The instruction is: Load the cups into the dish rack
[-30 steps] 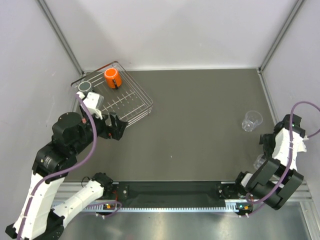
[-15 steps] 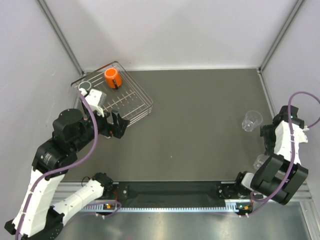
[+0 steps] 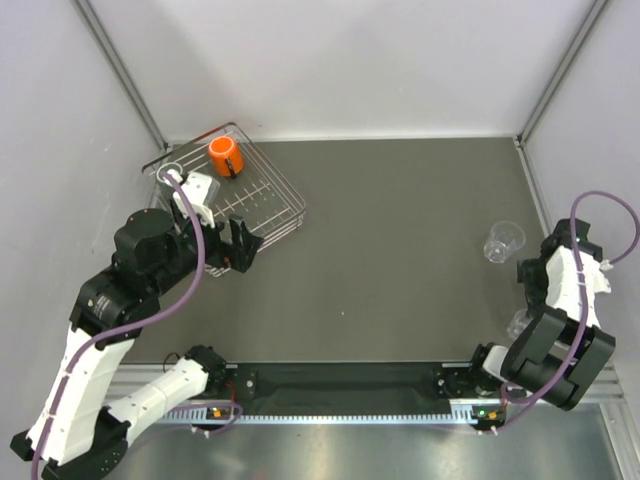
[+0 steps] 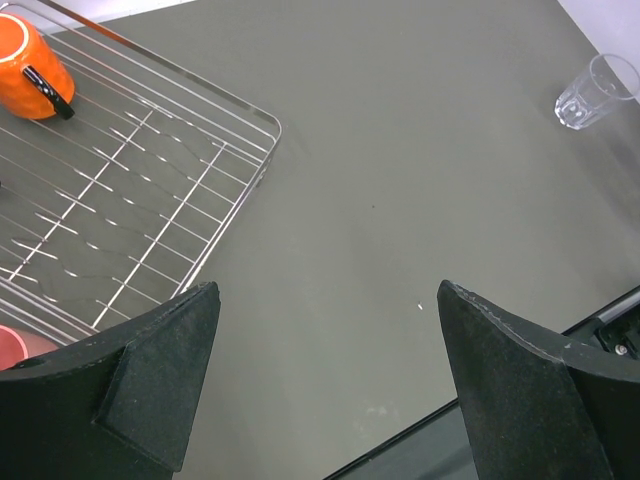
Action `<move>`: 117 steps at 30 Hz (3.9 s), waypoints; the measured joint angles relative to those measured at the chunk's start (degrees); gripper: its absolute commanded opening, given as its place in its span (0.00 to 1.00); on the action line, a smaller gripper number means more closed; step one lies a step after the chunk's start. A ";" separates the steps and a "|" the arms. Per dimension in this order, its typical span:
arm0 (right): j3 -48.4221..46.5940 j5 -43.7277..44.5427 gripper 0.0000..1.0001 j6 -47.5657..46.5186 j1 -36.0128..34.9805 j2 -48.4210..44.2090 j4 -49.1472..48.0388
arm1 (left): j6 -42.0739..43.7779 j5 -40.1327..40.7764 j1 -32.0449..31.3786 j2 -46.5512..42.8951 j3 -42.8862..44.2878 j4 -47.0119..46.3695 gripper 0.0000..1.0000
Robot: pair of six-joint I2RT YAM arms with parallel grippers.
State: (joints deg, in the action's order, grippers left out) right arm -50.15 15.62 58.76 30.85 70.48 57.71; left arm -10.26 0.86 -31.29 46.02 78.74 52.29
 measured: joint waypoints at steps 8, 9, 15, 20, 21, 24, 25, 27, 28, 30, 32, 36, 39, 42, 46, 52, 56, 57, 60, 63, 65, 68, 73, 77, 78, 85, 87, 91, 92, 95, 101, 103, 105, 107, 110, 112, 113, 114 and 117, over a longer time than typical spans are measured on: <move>4.37 0.15 0.67 1.29 -0.11 0.85 -2.95 | 0.09 0.07 -0.37 0.44 1.03 1.66 0.95; 4.37 0.24 0.65 1.31 -0.15 1.22 -3.17 | 0.13 0.07 -0.37 0.52 1.33 1.97 0.95; 4.37 0.55 0.35 1.36 -1.20 1.25 -3.98 | 0.15 0.04 -0.37 1.05 3.13 2.67 0.95; 4.42 -0.57 0.04 1.81 -2.89 -2.40 -4.09 | 0.13 -0.87 -0.37 1.53 3.56 2.67 0.95; 4.42 -0.83 0.01 1.90 -3.34 -3.45 -4.00 | 0.09 -1.29 -0.44 1.57 3.61 2.69 0.95; 4.37 -2.08 0.00 2.29 -5.73 -6.73 -2.86 | -0.33 -2.21 -0.68 1.75 3.65 2.73 0.95; 4.26 -2.29 0.00 2.51 -7.43 -8.17 -2.10 | -0.57 -2.67 -0.70 1.77 3.76 2.75 0.95; 3.45 -3.43 0.00 3.21 -11.80 -11.17 -0.02 | -1.20 -3.26 -0.70 2.03 4.17 3.06 0.95; 2.62 -3.78 0.00 3.63 -14.27 -12.55 0.96 | -1.73 -3.56 -0.70 2.23 4.57 3.19 0.95; 0.48 -5.11 0.00 4.50 -18.73 -14.93 2.23 | -2.78 -4.13 -0.70 2.80 5.42 3.17 0.94; -2.12 -7.61 0.00 4.48 -21.79 -16.55 2.19 | -4.39 -4.96 -0.70 3.67 6.36 2.84 0.94; -6.62 -14.38 0.00 3.26 -27.26 -16.94 -2.29 | -8.68 -6.60 -0.70 5.60 6.78 0.22 0.95; -8.39 -24.04 0.00 2.08 -32.04 -15.17 -11.96 | -13.51 -8.15 -0.70 6.43 5.60 -5.46 0.95; -9.73 -34.05 0.00 2.23 -36.85 -11.93 -24.87 | -19.23 -9.66 -0.70 6.34 1.68 -13.94 0.96; -17.33 -46.12 0.00 3.37 -45.09 -5.05 -40.92 | -29.90 -11.41 -0.70 5.95 -5.73 -28.28 0.97; -28.28 -56.33 0.00 2.93 -53.31 -2.51 -61.26 | -41.97 -14.25 -0.70 10.93 -7.69 -44.83 0.97; -27.96 -58.86 0.00 6.08 -53.31 -4.66 -74.75 | -46.38 -16.06 -0.70 13.40 -7.72 -53.90 0.98; -27.47 -59.21 0.00 7.34 -53.31 -4.76 -78.53 | -47.30 -16.50 -0.70 13.62 -7.72 -56.15 0.98; -25.44 -59.78 0.00 10.64 -53.33 -5.11 -86.86 | -49.99 -17.97 -0.70 14.12 -7.72 -62.88 0.98; -23.98 -59.93 0.00 12.96 -53.46 -4.87 -90.90 | -51.91 -19.32 -0.79 14.86 -7.72 -68.83 0.98; -23.98 -59.91 0.00 13.79 -53.64 -4.33 -92.26 | -52.63 -19.71 -1.05 15.47 -7.72 -71.76 0.98; -23.98 -59.87 0.00 14.73 -54.14 -3.56 -93.37 | -52.78 -19.96 -1.46 16.50 -7.72 -74.90 0.98; -23.98 -59.56 0.00 15.04 -55.45 -2.51 -93.68 | -52.61 -20.00 -2.49 18.58 -7.50 -77.20 0.97; -23.98 -58.71 0.00 14.84 -56.70 -2.12 -93.61 | -51.43 -20.11 -4.13 20.70 -6.01 -77.18 0.95; -23.98 -58.51 0.00 14.75 -57.00 -2.03 -93.55 | -51.06 -20.11 -4.46 21.07 -5.57 -77.13 0.94; -23.19 -56.85 0.00 13.35 -58.66 -1.62 -92.76 | -48.65 -19.39 -4.87 21.31 -4.02 -75.25 0.67; -22.40 -56.43 0.00 12.83 -58.86 -1.64 -92.35 | -48.09 -18.99 -4.87 21.24 -3.93 -74.75 0.50; -21.05 -55.56 0.01 12.48 -58.97 -1.86 -92.30 | -46.73 -17.97 -4.83 21.20 -3.93 -72.87 0.15; -20.74 -55.32 0.05 12.28 -58.97 -1.97 -92.26 | -46.53 -17.94 -4.81 21.20 -3.93 -72.54 0.05; -20.61 -54.64 0.38 10.69 -58.97 -2.54 -89.26 | -45.38 -17.86 -4.76 21.20 -3.32 -70.16 0.00; -22.80 -50.64 0.66 -1.38 -59.34 -5.44 -67.93 | -37.64 -14.14 -5.03 21.20 1.77 -56.48 0.00; -23.96 -48.04 0.67 -5.92 -59.34 -6.69 -59.74 | -33.27 -11.65 -5.03 21.44 4.81 -50.01 0.00; -25.03 -44.96 0.67 -10.45 -59.34 -8.35 -51.56 | -28.30 -8.68 -5.03 21.75 7.65 -43.95 0.00; -25.40 -41.81 0.68 -14.25 -59.34 -10.40 -44.85 | -23.34 -5.49 -5.03 21.90 9.20 -39.54 0.00; -25.40 -37.90 0.68 -17.94 -59.34 -13.22 -36.92 | -16.46 0.42 -5.03 22.23 9.18 -34.32 0.00; -25.40 -35.19 0.68 -19.71 -59.30 -14.88 -32.11 | -11.91 5.11 -4.85 23.02 7.85 -31.91 0.00; -25.40 -33.90 0.68 -20.39 -59.28 -15.58 -29.88 | -10.21 6.86 -4.61 23.43 6.69 -31.58 0.00; -25.42 -32.65 0.69 -20.98 -59.25 -16.22 -27.93 | -8.61 8.72 -4.20 23.96 5.11 -31.26 0.00; -26.53 -28.98 0.69 -22.43 -59.21 -17.59 -22.21 | -5.53 12.87 -1.99 26.14 0.22 -30.71 0.00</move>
State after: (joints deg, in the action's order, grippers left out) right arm -76.69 -13.37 36.34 -28.36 52.88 35.51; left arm -15.79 13.74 -33.28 72.16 78.96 21.58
